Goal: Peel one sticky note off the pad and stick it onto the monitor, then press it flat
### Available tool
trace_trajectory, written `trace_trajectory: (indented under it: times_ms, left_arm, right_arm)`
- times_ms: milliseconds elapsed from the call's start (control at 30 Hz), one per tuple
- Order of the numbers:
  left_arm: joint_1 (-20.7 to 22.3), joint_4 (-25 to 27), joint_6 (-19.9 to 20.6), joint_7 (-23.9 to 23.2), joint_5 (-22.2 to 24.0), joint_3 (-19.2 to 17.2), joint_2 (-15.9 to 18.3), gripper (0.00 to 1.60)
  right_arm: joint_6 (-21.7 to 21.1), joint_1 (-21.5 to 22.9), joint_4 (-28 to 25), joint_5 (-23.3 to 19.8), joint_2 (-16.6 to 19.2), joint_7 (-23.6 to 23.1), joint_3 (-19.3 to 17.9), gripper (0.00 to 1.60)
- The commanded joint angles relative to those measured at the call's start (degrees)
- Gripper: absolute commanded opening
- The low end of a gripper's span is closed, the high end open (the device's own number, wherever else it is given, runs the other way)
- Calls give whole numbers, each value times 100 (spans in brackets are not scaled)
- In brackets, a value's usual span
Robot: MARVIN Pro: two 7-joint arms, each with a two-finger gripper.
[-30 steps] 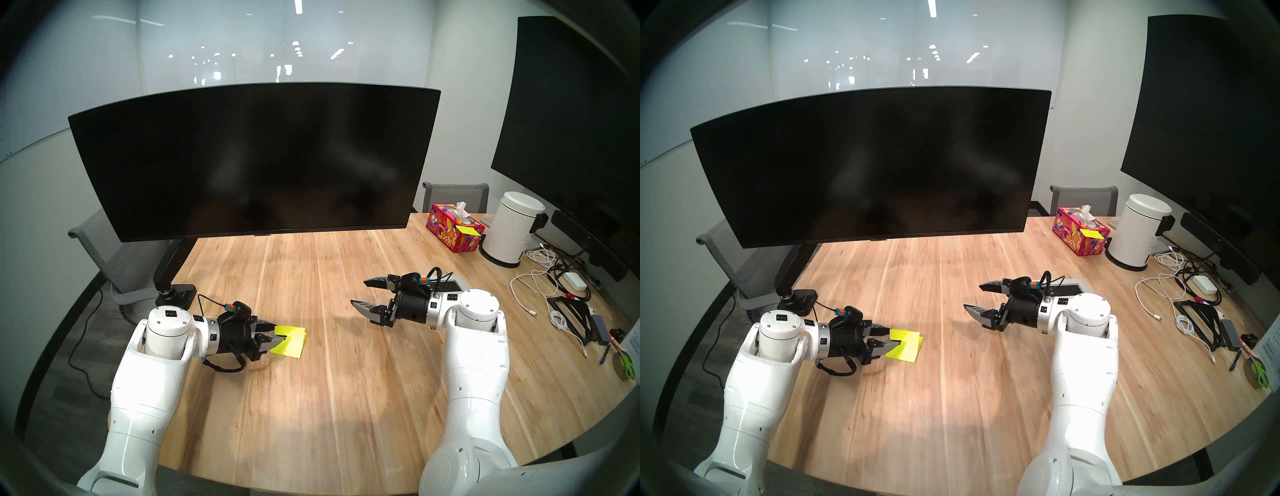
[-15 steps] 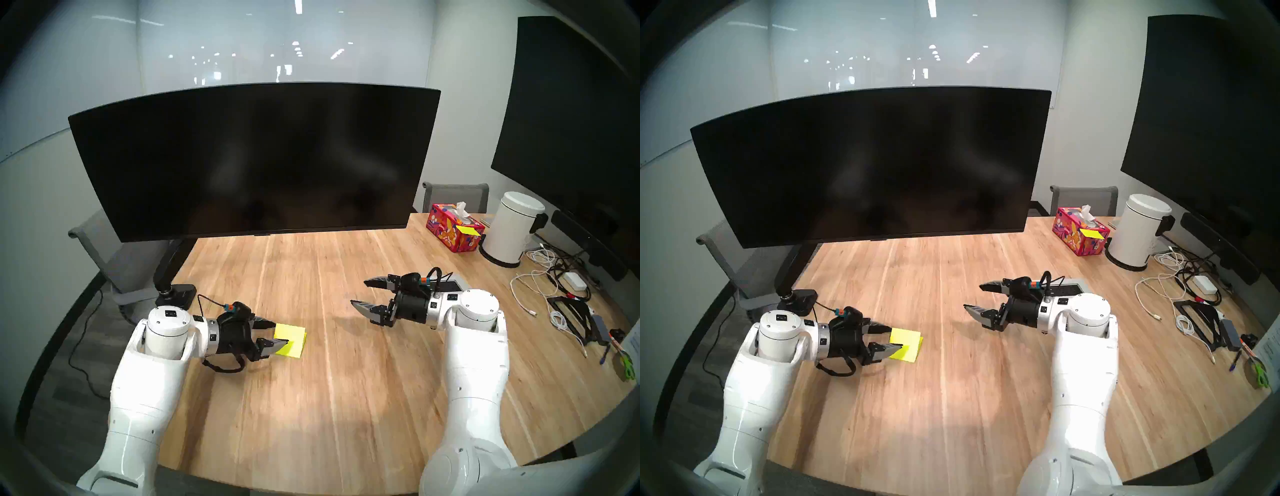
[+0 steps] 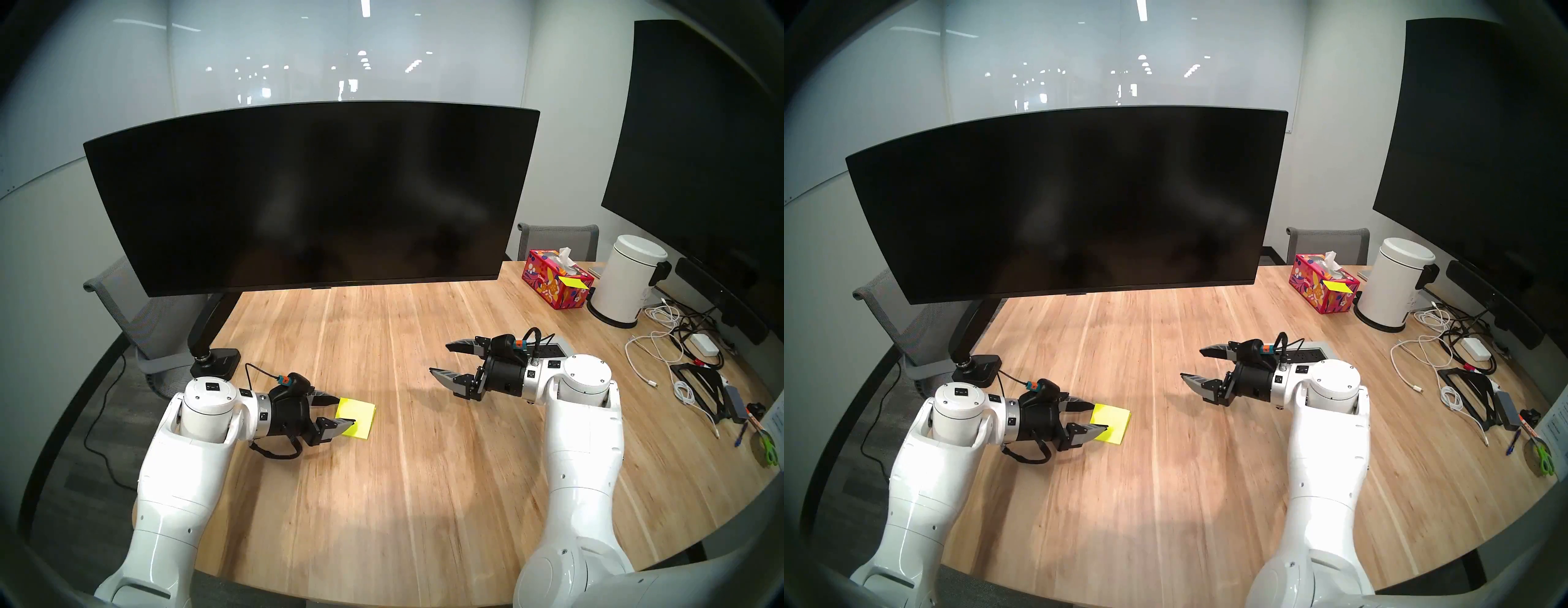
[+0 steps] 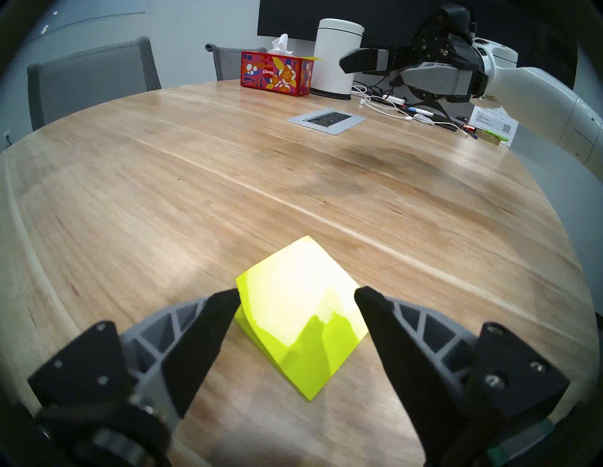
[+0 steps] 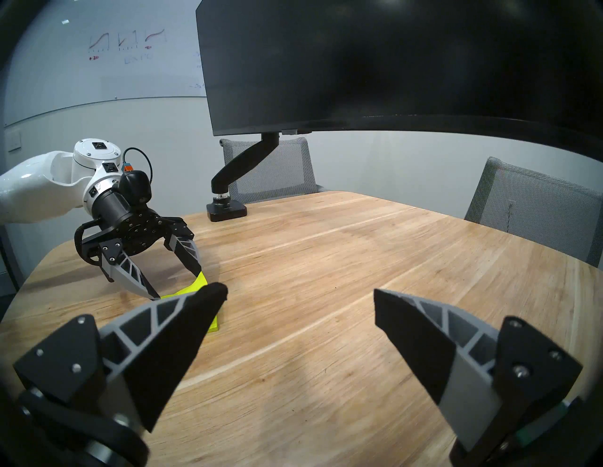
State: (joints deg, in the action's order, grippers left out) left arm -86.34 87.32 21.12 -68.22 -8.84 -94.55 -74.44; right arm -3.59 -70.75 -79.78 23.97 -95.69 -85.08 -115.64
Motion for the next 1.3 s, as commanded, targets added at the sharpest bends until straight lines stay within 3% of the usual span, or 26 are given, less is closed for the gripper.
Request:
trace_trajectory:
  times_ms: [0, 267, 367, 467, 567, 600, 700, 800, 900, 967, 1267]
  left_arm:
    - [-9, 22, -7, 32, 4, -8, -25, 140]
    - [7, 40, 25, 48, 33, -39, -31, 137]
    - [21, 35, 35, 40, 43, -58, -34, 99]
    - [27, 44, 48, 27, 45, -74, -31, 77]
    - [24, 63, 65, 17, 39, -84, -27, 31]
    - [22, 71, 72, 17, 32, -86, -26, 29]
    - [20, 84, 86, 9, 22, -92, -24, 43]
    - [20, 93, 91, 3, 13, -98, -26, 43]
    - [21, 96, 91, 1, 7, -106, -31, 38]
    - [11, 113, 98, 17, 8, -128, -47, 0]
    - [-124, 313, 92, 17, 99, -295, -121, 0]
  right_arm:
    - [6, 59, -76, -41, 5, 8, -13, 160]
    - [6, 59, -76, -41, 5, 8, -13, 160]
    - [6, 59, -76, -41, 5, 8, -13, 160]
    - [6, 59, -76, -41, 5, 8, -13, 160]
    - [6, 59, -76, -41, 5, 8, -13, 160]
    - [6, 59, -76, -41, 5, 8, -13, 160]
    - [6, 59, -76, -41, 5, 8, -13, 160]
    - [6, 59, -76, -41, 5, 8, -13, 160]
    - [6, 59, -76, -41, 5, 8, -13, 160]
    - [6, 59, -76, -41, 5, 8, -13, 160]
    - [6, 59, -76, -41, 5, 8, -13, 160]
